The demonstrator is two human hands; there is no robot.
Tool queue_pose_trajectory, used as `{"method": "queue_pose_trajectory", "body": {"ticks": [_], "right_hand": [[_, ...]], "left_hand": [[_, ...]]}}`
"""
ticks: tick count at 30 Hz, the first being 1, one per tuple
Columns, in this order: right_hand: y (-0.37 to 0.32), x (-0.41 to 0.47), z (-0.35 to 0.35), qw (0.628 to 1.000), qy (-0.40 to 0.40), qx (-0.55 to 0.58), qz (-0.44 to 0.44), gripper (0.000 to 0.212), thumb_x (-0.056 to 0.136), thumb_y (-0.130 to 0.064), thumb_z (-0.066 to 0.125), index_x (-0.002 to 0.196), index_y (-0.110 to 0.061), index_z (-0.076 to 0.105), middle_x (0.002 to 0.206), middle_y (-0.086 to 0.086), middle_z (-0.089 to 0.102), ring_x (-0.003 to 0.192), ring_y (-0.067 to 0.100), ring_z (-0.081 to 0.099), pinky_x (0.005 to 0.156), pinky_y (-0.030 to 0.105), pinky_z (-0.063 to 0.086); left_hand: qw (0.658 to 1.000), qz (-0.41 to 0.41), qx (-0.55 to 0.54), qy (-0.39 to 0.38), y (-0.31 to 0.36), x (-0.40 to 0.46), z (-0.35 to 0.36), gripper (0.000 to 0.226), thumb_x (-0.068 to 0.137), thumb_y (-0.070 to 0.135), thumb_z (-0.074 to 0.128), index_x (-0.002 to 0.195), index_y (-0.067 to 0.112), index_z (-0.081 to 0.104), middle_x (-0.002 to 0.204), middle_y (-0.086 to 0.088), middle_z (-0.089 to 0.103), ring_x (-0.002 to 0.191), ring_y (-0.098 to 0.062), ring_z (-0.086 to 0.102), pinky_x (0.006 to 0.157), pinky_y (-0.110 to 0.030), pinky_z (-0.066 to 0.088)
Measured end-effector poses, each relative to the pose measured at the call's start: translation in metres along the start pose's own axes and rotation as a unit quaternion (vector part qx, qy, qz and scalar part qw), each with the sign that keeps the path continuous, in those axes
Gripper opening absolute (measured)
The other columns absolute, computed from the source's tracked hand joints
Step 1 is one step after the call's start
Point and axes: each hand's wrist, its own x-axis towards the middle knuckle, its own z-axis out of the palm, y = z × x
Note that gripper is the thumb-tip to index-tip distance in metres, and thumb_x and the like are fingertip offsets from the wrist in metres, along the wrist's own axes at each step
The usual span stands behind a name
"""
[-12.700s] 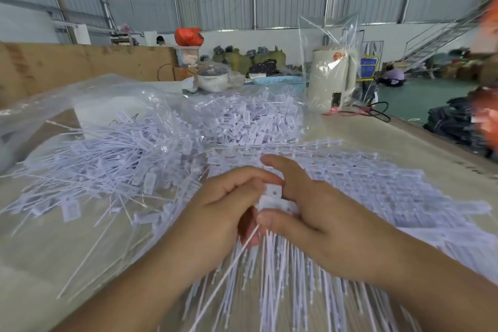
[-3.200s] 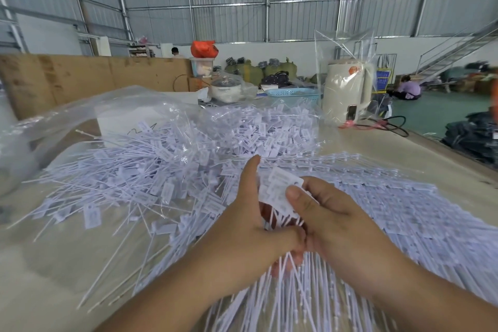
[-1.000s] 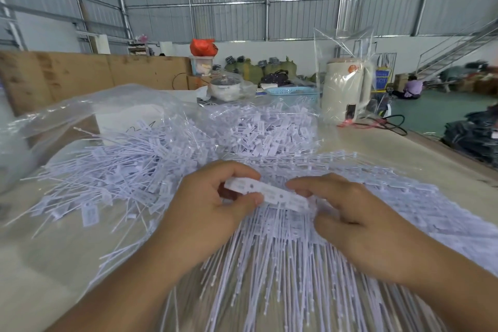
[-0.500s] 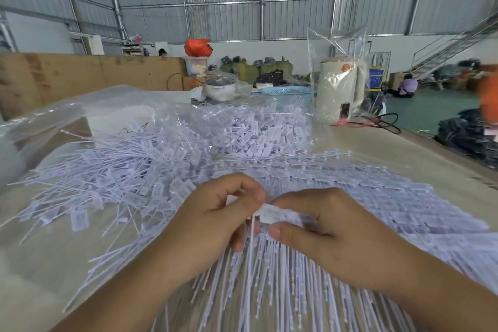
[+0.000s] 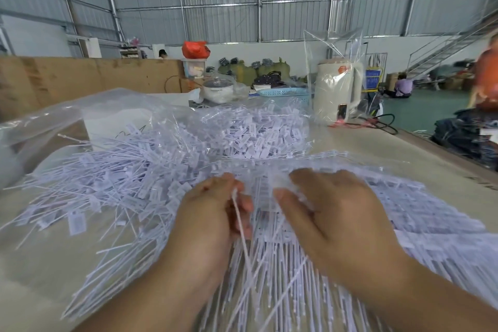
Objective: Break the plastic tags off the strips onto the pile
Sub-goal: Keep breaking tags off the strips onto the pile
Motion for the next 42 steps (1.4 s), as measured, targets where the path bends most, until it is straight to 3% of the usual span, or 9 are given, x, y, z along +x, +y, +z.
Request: {"method": "queue_pose_trajectory", "body": {"ticks": [2,8,12,17,20,27,32,36,42], "right_hand": [[0.004,0.003,-0.006,1.000,0.010,0.005,-0.005,0.027,0.093,-0.031,0.049,0.074,-0.013,0.057,0.052,-0.012,0.034,0.044,0.013,0.034,0.049,0.022,0.023],[0.004,-0.004,-0.001,0.980,-0.191,0.015,-0.044,0.037,0.097,-0.049,0.033,0.105,-0.022,0.058,0.061,-0.017,0.038,0.060,0.011,0.047,0.074,0.024,0.033],[-0.002,-0.004,-0.006,0.986,-0.164,0.026,-0.026,0.052,0.094,-0.046,0.038,0.135,-0.014,0.045,0.059,-0.021,0.032,0.061,0.012,0.053,0.076,-0.002,0.027],[-0.005,-0.004,-0.009,0.984,-0.161,0.000,-0.080,0.052,0.093,-0.042,0.040,0.134,-0.012,0.046,0.068,-0.017,0.057,0.065,0.006,0.048,0.068,-0.005,0.026],[-0.005,-0.003,-0.010,0.984,-0.155,-0.024,-0.083,0.058,0.092,-0.047,0.038,0.137,-0.010,0.045,0.069,-0.018,0.057,0.062,0.000,0.045,0.062,-0.007,0.020],[0.005,-0.007,-0.007,0.972,-0.228,0.054,-0.012,0.072,0.085,-0.074,0.018,0.144,-0.045,-0.012,0.098,-0.011,0.061,0.089,0.005,0.052,0.076,0.003,0.033],[0.012,-0.003,-0.015,0.969,-0.238,0.070,0.019,0.073,0.080,-0.082,0.018,0.142,-0.047,0.000,0.076,-0.010,0.060,0.070,0.003,0.056,0.058,0.019,0.044],[0.014,-0.002,-0.019,0.959,-0.275,0.050,0.048,0.073,0.077,-0.083,0.024,0.137,-0.048,0.003,0.075,-0.008,0.060,0.070,0.003,0.058,0.063,0.029,0.051],[0.018,0.001,-0.023,0.960,-0.277,0.007,0.040,0.072,0.072,-0.086,0.019,0.128,-0.042,0.035,0.057,-0.015,0.053,0.053,0.000,0.049,0.046,0.023,0.032]], "left_hand": [[1.000,-0.020,0.007,0.004,0.004,0.006,-0.008,0.028,0.099,0.019,0.050,0.076,0.010,0.063,0.057,-0.007,0.057,0.039,-0.013,0.046,0.039,-0.026,0.040],[0.961,0.084,0.218,-0.151,0.005,-0.008,-0.004,0.028,0.082,0.053,0.054,0.076,0.028,0.065,0.051,0.001,0.058,0.042,-0.012,0.052,0.045,-0.021,0.042],[0.952,0.067,0.227,-0.193,0.007,-0.011,-0.003,0.030,0.072,0.056,0.056,0.076,0.027,0.064,0.051,-0.001,0.060,0.045,-0.012,0.055,0.047,-0.020,0.045],[0.947,0.042,0.220,-0.228,0.004,-0.008,-0.005,0.025,0.084,0.050,0.068,0.084,0.025,0.067,0.067,-0.023,0.064,0.050,-0.018,0.055,0.050,-0.028,0.046],[0.941,0.027,0.221,-0.253,0.005,-0.003,-0.010,0.021,0.080,0.042,0.063,0.089,0.024,0.068,0.059,-0.008,0.061,0.050,-0.016,0.056,0.047,-0.024,0.043],[0.938,0.029,0.221,-0.266,0.006,0.003,-0.015,0.013,0.083,0.034,0.061,0.089,0.028,0.071,0.059,-0.006,0.060,0.052,-0.017,0.056,0.046,-0.025,0.043],[0.963,0.032,0.150,-0.222,0.011,0.006,-0.020,0.016,0.079,0.027,0.061,0.084,0.019,0.073,0.059,-0.008,0.061,0.046,-0.018,0.053,0.043,-0.025,0.039],[0.964,0.060,0.158,-0.208,0.012,0.003,-0.018,0.017,0.079,0.028,0.058,0.081,0.023,0.074,0.060,-0.010,0.062,0.048,-0.018,0.054,0.044,-0.026,0.041],[0.932,0.146,0.258,-0.208,0.013,-0.006,-0.016,0.015,0.084,0.037,0.056,0.085,0.032,0.070,0.059,-0.002,0.065,0.051,-0.019,0.058,0.053,-0.030,0.046]]}}
